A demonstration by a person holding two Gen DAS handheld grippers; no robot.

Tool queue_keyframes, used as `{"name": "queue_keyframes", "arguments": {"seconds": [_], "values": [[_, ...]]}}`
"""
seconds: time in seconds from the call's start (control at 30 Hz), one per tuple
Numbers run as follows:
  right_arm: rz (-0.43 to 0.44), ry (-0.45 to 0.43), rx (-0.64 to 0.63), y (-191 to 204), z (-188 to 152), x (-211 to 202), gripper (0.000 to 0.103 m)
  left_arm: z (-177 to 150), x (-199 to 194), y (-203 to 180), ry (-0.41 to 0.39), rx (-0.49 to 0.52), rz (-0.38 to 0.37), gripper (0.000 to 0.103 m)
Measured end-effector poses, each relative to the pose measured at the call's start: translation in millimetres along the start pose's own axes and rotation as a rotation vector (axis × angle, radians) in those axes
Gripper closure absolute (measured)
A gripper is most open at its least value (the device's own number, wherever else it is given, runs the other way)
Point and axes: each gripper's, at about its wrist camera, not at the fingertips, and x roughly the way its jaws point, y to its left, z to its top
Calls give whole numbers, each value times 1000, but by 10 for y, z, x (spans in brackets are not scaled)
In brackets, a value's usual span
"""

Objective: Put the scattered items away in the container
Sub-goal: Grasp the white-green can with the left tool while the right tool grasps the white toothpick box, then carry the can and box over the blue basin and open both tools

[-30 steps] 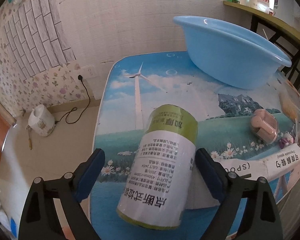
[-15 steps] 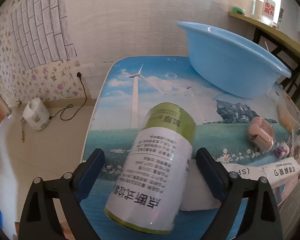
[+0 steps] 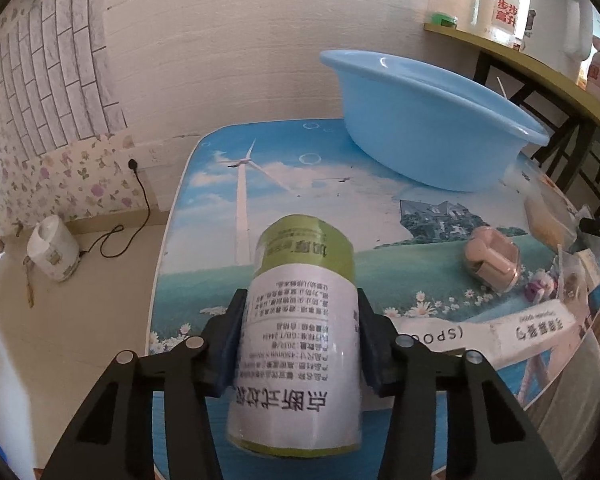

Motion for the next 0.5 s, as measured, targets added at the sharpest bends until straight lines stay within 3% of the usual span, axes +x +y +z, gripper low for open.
{"name": "queue_keyframes", "arguments": {"seconds": [0.5], "values": [[14, -43, 66, 232, -30, -290, 47, -7, -314, -32, -91, -60, 27, 58]]}}
